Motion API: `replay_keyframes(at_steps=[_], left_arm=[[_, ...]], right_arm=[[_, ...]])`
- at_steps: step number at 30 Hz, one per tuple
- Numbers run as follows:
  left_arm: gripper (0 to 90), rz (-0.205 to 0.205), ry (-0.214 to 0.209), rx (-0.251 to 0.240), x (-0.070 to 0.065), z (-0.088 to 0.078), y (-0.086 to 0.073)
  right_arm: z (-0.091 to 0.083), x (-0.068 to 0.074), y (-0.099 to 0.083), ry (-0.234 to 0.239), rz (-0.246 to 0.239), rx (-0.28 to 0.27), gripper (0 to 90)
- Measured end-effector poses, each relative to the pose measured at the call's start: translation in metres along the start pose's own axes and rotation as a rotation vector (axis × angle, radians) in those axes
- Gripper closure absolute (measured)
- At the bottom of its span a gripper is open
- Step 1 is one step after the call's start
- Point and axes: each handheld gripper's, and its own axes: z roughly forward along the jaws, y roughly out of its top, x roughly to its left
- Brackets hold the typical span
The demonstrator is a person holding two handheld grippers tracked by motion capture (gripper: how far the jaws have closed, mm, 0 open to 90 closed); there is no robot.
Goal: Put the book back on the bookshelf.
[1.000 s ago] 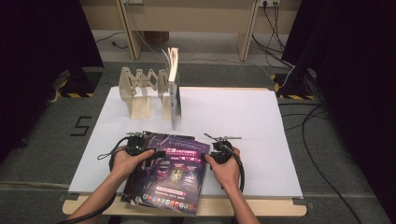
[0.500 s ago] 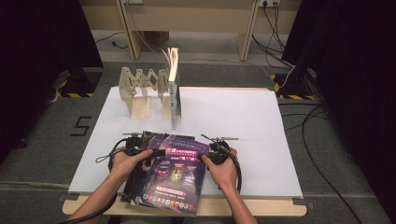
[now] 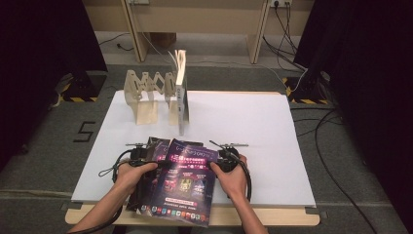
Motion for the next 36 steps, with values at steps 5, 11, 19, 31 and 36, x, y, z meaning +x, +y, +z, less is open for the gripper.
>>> replay_keyframes(at_steps=[5, 11, 19, 31, 36], left_arm=[[82.0, 0.011, -0.016, -0.007, -0.001, -0.003, 0.001], [82.2, -0.012, -0.013, -0.03, 0.005, -0.009, -0.004], [80.9, -0.026, -0.005, -0.037, 0.014, -0.016, -0.007], [79.4, -0.02, 0.013, -0.03, 0.018, -0.016, -0.007], [78.0, -0.012, 0.029, -0.016, 0.019, -0.015, -0.006]], right_arm=[[0.0, 0.0, 0.002, 0.003, -0.004, 0.01, 49.9], [0.001, 0.001, 0.006, 0.029, -0.009, 0.014, 50.3], [0.003, 0.0, 0.02, 0.039, 0.005, -0.001, 49.4], [0.019, -0.006, 0.03, 0.098, 0.064, 0.046, 48.4], [0.023, -0.007, 0.034, 0.124, 0.084, 0.049, 48.5]])
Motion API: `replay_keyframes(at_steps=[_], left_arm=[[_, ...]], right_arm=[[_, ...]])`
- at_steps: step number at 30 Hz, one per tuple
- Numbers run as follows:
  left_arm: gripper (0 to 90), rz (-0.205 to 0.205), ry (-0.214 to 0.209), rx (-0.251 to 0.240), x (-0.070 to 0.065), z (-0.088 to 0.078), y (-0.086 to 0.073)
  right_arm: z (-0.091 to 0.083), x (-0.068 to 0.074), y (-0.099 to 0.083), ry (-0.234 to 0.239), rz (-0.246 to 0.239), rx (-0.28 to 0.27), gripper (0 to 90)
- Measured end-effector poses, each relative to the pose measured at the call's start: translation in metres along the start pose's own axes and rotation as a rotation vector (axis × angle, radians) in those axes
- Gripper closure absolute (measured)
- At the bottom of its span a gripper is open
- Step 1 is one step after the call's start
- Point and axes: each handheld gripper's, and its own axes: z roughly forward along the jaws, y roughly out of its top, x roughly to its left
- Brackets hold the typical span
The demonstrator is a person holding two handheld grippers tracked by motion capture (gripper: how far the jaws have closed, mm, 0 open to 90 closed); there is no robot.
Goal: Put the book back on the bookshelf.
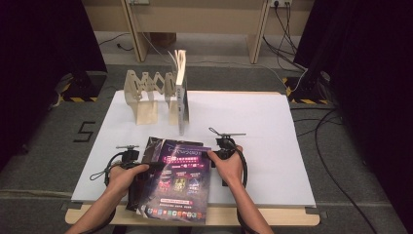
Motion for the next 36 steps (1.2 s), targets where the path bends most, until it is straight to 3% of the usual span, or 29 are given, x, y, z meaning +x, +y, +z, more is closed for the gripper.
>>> replay_keyframes(at_steps=[2, 6, 10, 14, 23, 26, 29, 32, 34, 36], left_arm=[[77.6, -0.002, 0.003, 0.003, 0.001, 0.001, 0.0], [76.8, 0.01, 0.014, 0.015, 0.001, 0.001, 0.001], [76.1, 0.017, 0.027, 0.028, 0.001, 0.0, 0.003], [76.1, 0.016, 0.035, 0.032, 0.0, 0.0, 0.004], [75.7, 0.024, 0.04, 0.039, 0.001, 0.0, 0.005], [75.0, 0.031, 0.04, 0.043, 0.001, -0.001, 0.006], [73.1, 0.047, 0.045, 0.043, -0.001, -0.001, 0.007], [69.6, 0.066, 0.044, 0.029, -0.003, -0.003, 0.008], [66.9, 0.087, 0.067, 0.02, -0.004, -0.005, 0.009], [64.1, 0.076, 0.047, -0.004, -0.004, -0.009, 0.011]], right_arm=[[0.003, 0.0, 0.002, 0.017, 0.01, 0.0, 48.6], [0.002, 0.001, 0.003, 0.004, 0.012, 0.0, 56.1], [-0.008, 0.008, 0.006, -0.009, -0.005, -0.032, 65.9], [-0.02, 0.018, 0.012, 0.021, -0.009, -0.053, 72.3], [-0.013, 0.021, 0.015, 0.055, 0.006, -0.012, 72.7], [-0.015, 0.019, 0.017, 0.092, 0.051, -0.008, 77.6], [-0.022, 0.023, 0.019, 0.114, 0.062, -0.006, 80.0], [-0.03, 0.027, 0.021, 0.126, 0.072, -0.033, 81.6], [-0.037, 0.029, 0.021, 0.136, 0.072, -0.058, 82.6], [-0.044, 0.032, 0.022, 0.14, 0.068, -0.076, 83.0]])
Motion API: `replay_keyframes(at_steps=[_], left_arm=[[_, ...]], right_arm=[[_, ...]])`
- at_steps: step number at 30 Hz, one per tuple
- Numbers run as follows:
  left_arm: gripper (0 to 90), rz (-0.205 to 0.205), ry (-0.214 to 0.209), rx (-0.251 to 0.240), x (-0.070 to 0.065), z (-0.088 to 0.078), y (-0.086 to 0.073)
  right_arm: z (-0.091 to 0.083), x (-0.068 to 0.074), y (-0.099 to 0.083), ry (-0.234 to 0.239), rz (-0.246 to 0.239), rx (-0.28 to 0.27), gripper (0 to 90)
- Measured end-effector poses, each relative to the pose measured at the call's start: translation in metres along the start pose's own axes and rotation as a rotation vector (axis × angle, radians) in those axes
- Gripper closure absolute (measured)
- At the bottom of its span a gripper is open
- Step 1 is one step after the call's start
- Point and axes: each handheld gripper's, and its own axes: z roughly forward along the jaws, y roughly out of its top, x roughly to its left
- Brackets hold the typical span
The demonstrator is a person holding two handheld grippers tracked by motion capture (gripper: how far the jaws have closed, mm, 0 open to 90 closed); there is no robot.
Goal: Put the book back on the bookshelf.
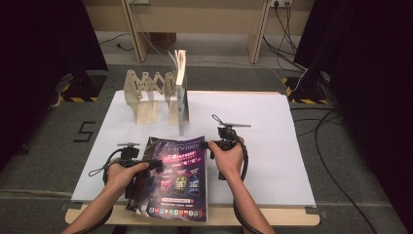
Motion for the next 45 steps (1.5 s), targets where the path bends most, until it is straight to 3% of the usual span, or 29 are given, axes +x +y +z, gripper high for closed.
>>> replay_keyframes(at_steps=[6, 11, 18, 24, 31, 35, 45], left_arm=[[54.8, 0.007, -0.005, -0.062, -0.003, -0.01, 0.006], [44.0, 0.015, 0.0, -0.113, -0.006, -0.019, 0.008], [43.3, 0.028, -0.015, -0.153, -0.01, -0.027, 0.01], [45.1, 0.017, -0.027, -0.138, -0.012, -0.028, 0.01], [44.5, 0.043, -0.012, -0.155, -0.014, -0.028, 0.011], [43.7, 0.051, -0.034, -0.167, -0.017, -0.028, 0.011], [42.4, 0.06, -0.025, -0.164, -0.018, -0.028, 0.012]], right_arm=[[-0.011, 0.011, 0.003, 0.014, -0.027, -0.033, 83.2], [-0.017, 0.024, 0.002, 0.005, -0.091, -0.086, 83.2], [-0.031, 0.04, 0.005, 0.001, -0.139, -0.153, 83.2], [-0.039, 0.048, 0.006, -0.014, -0.181, -0.195, 83.2], [-0.045, 0.049, 0.007, -0.023, -0.183, -0.211, 83.2], [-0.047, 0.049, 0.007, -0.029, -0.185, -0.222, 83.2], [-0.053, 0.051, 0.009, -0.038, -0.197, -0.234, 83.2]])
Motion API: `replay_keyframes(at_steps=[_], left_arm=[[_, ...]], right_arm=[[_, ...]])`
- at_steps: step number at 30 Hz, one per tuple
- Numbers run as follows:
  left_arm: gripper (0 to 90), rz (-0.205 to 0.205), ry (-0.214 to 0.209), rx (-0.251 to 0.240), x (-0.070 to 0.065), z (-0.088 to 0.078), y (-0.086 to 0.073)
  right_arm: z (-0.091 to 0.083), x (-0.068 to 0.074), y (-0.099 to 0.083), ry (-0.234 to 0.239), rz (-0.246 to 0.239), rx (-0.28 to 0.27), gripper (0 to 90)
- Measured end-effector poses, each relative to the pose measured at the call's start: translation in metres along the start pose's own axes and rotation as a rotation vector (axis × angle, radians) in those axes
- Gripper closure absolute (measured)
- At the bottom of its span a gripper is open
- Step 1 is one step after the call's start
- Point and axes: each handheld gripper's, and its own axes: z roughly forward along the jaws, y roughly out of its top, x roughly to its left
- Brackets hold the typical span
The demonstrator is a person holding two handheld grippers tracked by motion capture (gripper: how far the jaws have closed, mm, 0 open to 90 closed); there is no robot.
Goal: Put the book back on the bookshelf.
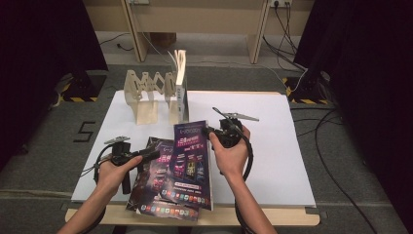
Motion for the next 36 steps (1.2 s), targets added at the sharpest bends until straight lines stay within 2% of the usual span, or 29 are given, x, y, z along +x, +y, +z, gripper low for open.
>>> replay_keyframes(at_steps=[7, 9, 15, 25, 36], left_arm=[[41.2, 0.011, 0.001, -0.009, -0.002, -0.002, 0.001], [40.8, 0.021, 0.009, -0.019, -0.003, -0.004, 0.001], [40.4, 0.041, -0.002, -0.049, -0.009, -0.012, 0.006], [37.0, 0.077, -0.006, -0.118, -0.024, -0.031, 0.017], [31.7, 0.129, -0.007, -0.172, -0.042, -0.043, 0.028]], right_arm=[[-0.002, 0.007, -0.001, 0.01, -0.021, -0.013, 83.2], [-0.004, 0.012, 0.0, 0.017, -0.042, -0.021, 83.2], [-0.005, 0.033, 0.007, 0.043, -0.084, -0.068, 83.2], [0.007, 0.064, 0.021, 0.068, -0.134, -0.121, 83.2], [0.022, 0.08, 0.034, 0.073, -0.162, -0.148, 83.2]])
